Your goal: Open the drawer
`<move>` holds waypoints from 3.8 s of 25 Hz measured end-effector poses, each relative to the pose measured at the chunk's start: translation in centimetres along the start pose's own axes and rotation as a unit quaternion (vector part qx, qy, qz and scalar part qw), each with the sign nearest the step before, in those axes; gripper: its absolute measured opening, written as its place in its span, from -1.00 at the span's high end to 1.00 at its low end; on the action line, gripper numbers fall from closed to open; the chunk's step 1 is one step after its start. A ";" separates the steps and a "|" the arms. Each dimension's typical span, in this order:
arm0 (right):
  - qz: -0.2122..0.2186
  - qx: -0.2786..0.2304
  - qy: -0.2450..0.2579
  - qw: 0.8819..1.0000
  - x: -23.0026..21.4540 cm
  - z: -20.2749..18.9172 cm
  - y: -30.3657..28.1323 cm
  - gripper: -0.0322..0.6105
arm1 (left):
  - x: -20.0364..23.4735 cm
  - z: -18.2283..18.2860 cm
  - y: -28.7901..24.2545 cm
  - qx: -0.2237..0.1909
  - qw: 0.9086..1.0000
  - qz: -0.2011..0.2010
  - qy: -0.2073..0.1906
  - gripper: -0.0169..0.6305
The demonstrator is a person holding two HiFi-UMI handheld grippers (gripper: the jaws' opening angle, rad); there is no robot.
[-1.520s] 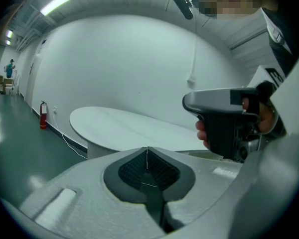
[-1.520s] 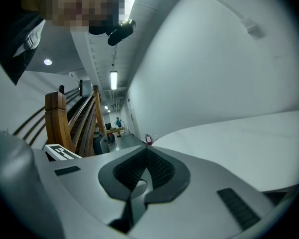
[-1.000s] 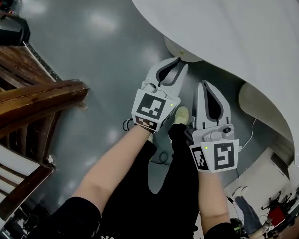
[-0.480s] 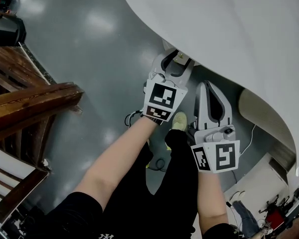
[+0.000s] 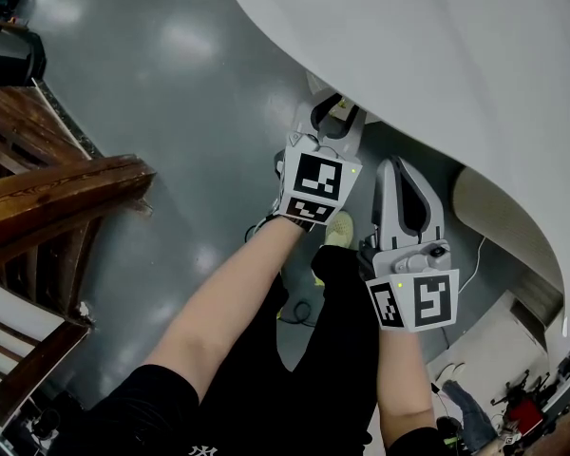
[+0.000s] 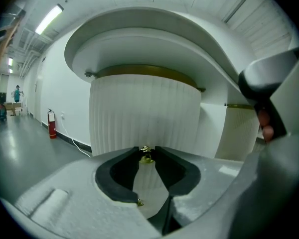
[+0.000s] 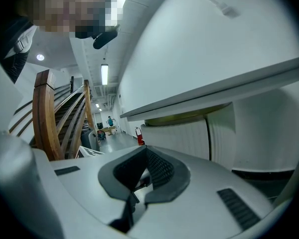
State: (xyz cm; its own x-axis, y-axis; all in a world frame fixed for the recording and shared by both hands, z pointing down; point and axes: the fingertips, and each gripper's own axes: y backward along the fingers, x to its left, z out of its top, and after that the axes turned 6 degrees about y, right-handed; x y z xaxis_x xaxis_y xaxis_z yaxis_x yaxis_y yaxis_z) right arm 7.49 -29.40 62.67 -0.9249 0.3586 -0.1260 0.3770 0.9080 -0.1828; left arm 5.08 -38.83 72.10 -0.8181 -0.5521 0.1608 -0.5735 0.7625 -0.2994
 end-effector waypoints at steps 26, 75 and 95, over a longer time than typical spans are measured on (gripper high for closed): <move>0.017 0.038 -0.017 0.999 7.5 2.3 6.0 0.86 | -0.3 -5.2 11.7 0.070 0.997 0.016 0.031 0.62; 0.002 0.063 -0.012 0.998 14.7 8.4 15.1 0.86 | -2.6 -1.6 27.2 0.122 0.992 -0.012 0.031 0.67; -0.004 0.041 0.022 0.999 17.6 20.6 18.8 0.86 | -9.6 18.9 36.6 0.068 0.994 -0.081 0.033 0.85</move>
State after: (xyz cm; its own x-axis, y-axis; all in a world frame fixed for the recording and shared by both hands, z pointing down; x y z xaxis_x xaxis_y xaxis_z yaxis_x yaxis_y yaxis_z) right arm -0.75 -10.50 36.90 -0.9283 0.3624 -0.0826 0.3711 0.8905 -0.2631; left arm -7.27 -11.97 41.79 -0.7188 -0.6371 0.2781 -0.6909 0.6103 -0.3876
